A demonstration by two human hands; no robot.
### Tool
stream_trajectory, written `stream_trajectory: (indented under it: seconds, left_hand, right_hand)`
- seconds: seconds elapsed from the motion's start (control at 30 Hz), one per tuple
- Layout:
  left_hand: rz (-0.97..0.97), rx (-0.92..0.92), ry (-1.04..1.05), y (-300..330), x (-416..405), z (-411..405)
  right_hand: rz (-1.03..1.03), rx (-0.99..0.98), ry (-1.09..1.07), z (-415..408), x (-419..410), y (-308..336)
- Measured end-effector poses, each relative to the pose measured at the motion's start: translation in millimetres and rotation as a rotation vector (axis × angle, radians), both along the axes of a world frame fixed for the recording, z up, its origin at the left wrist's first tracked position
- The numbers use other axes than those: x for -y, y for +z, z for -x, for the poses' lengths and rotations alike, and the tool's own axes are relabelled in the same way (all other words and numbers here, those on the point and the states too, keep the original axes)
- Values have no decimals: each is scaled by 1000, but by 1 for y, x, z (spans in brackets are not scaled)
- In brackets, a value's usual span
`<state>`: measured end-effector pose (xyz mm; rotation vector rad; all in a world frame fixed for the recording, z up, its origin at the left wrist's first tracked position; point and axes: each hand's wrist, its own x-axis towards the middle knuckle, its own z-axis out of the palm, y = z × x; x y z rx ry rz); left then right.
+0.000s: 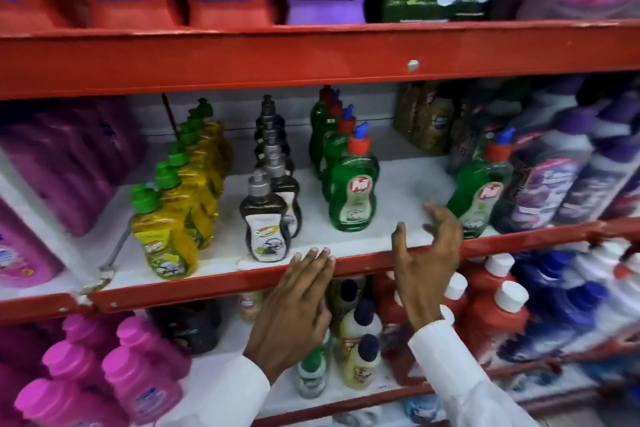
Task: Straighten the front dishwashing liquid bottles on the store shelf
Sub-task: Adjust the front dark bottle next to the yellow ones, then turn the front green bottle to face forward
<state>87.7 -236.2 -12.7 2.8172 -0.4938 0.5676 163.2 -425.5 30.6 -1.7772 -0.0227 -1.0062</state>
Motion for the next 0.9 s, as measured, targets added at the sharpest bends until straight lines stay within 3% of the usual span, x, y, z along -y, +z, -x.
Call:
stream_trajectory:
  seconds: [0.17, 0.3, 0.47, 0.67, 0.9]
  left_hand:
    - [72, -1, -2, 0, 3, -8]
    - [44, -3, 12, -1, 4, -7]
    - [113, 10, 1, 1, 6, -7]
    - [133, 11, 17, 4, 9, -5]
    - [176, 2, 51, 12, 9, 2]
  right_hand:
    - [-71, -119, -217, -40, 48, -3]
    - [-88, -230, -241, -65, 66, -5]
    - [-82, -170, -246, -67, 71, -3]
    - [-13, -102, -125, -36, 30, 16]
    - [66, -151, 82, -17, -41, 17]
